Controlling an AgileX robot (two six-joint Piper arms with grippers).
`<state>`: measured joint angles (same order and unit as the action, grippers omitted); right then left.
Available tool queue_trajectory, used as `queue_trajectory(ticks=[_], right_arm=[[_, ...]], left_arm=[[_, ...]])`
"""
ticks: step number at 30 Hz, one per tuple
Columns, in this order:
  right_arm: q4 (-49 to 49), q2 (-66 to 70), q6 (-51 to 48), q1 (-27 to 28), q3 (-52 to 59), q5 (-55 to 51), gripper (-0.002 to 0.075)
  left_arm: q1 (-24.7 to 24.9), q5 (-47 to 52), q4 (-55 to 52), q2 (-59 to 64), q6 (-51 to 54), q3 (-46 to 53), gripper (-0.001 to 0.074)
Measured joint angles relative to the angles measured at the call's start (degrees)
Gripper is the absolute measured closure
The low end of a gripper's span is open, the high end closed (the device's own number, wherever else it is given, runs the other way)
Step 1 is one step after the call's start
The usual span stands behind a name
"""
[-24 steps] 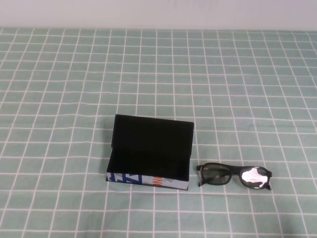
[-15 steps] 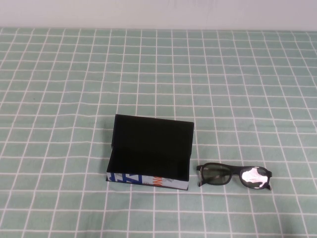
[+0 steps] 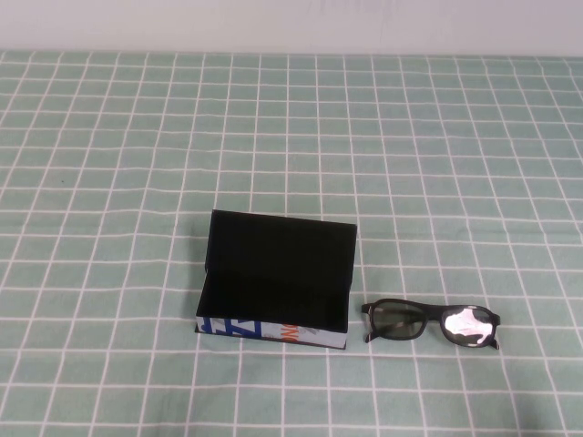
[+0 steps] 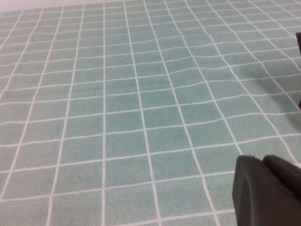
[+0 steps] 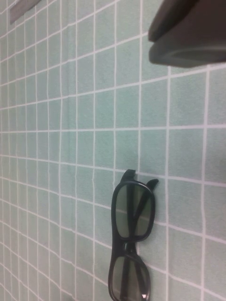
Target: Return glasses to glasses case
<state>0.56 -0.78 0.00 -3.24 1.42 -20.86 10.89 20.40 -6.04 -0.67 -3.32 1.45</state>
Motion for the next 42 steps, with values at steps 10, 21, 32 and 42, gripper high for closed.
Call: queue_trajectory(ticks=[10, 21, 32, 42], right_arm=[[0.0, 0.0, 0.0, 0.0, 0.1, 2.9, 0.0739], [-4.2, 0.0, 0.0, 0.0, 0.1, 13.4, 0.0739], [-7.0, 0.0, 0.0, 0.0, 0.1, 26.8, 0.0739], [-7.1, 0.0, 0.0, 0.0, 0.1, 38.0, 0.0739]], left_arm=[[0.0, -1.0, 0.0, 0.0, -0.7, 0.0, 0.0739], [0.0, -15.3, 0.0, 0.0, -8.8, 0.0, 0.0739], [0.0, -18.4, -0.1, 0.0, -8.1, 0.0, 0.0739], [0.0, -34.8, 0.0, 0.0, -10.8, 0.1, 0.0739]])
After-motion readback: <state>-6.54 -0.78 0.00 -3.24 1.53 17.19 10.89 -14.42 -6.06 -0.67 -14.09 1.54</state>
